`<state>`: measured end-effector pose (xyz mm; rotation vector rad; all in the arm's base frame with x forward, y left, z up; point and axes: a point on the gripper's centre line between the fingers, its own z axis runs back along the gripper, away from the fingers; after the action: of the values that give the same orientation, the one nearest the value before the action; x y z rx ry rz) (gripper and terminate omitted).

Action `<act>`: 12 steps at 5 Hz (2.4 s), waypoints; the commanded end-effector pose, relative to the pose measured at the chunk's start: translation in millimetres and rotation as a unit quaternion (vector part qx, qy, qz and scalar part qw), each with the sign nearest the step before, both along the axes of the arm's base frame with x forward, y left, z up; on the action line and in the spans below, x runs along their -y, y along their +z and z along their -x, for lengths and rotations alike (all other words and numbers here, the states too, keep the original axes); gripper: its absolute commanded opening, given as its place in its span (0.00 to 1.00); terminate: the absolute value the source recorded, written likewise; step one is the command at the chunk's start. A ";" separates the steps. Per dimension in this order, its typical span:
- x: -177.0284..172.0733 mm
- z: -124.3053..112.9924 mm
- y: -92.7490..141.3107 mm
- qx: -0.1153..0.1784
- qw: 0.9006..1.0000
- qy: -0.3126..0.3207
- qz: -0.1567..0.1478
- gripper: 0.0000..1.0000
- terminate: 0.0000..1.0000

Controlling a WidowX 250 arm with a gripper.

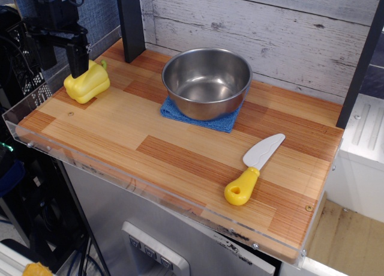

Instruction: Put the pepper inside the bowl.

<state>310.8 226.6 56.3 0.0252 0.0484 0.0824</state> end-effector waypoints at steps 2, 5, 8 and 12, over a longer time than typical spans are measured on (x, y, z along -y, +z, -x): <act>43.8 -15.3 1.7 0.012 0.999 -0.039 -0.009 1.00 0.00; 48.9 -12.4 -22.2 -0.028 0.999 -0.042 0.003 1.00 0.00; 54.0 -6.8 17.6 0.052 0.997 -0.054 -0.027 0.00 0.00; 144.9 -33.4 89.6 0.137 0.984 -0.114 0.019 0.00 0.00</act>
<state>352.7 74.9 126.8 -0.0407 -0.1607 -0.1482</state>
